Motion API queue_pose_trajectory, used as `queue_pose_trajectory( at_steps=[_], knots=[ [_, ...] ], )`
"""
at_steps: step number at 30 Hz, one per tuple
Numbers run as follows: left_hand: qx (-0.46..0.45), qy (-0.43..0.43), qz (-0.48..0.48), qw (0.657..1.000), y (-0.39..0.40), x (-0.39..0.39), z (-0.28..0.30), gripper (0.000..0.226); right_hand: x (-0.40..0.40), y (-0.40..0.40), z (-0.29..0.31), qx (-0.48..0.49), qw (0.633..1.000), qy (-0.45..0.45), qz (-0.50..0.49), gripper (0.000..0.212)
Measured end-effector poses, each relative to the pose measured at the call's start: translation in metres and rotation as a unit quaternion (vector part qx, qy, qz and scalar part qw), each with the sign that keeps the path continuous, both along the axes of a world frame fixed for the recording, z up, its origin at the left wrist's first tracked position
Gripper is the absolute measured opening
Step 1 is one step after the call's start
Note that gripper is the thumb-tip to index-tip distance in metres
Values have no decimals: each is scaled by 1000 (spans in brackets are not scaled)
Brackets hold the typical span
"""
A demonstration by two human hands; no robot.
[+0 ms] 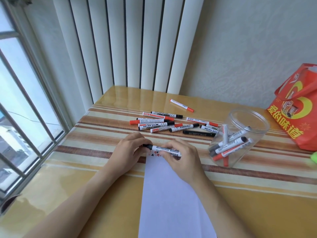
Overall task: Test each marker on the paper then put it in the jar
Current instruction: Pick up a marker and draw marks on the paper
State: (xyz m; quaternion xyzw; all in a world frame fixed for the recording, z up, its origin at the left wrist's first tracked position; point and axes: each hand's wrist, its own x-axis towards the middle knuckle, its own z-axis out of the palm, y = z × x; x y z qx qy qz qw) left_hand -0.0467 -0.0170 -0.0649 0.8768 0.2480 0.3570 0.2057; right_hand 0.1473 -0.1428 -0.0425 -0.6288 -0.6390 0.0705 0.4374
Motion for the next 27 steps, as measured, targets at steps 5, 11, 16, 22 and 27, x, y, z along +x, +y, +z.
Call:
queue_pose_trajectory(
  at_steps=[5, 11, 16, 22, 27],
  knots=[
    [-7, 3, -2, 1000, -4, 0, 2, 26, -1, -2, 26, 48, 996, 75, -18, 17],
    [-24, 29, -3, 999, -9, -1, 5, 43, 15, -25, 87, 214, 961, 51, -169, 10],
    [-5, 53, 5, 999, -9, -1, 1, 39, 58, -57, 142, 346, 873, -77, -335, 17],
    [3, 62, 8, 998, -11, 0, 2, 39, 92, -60, 154, 77, 907, -147, -388, 12],
    [-4, 68, 8, 998, -14, 0, 4, 41, 96, -44, 140, -177, 903, -198, -338, 44]
  ],
)
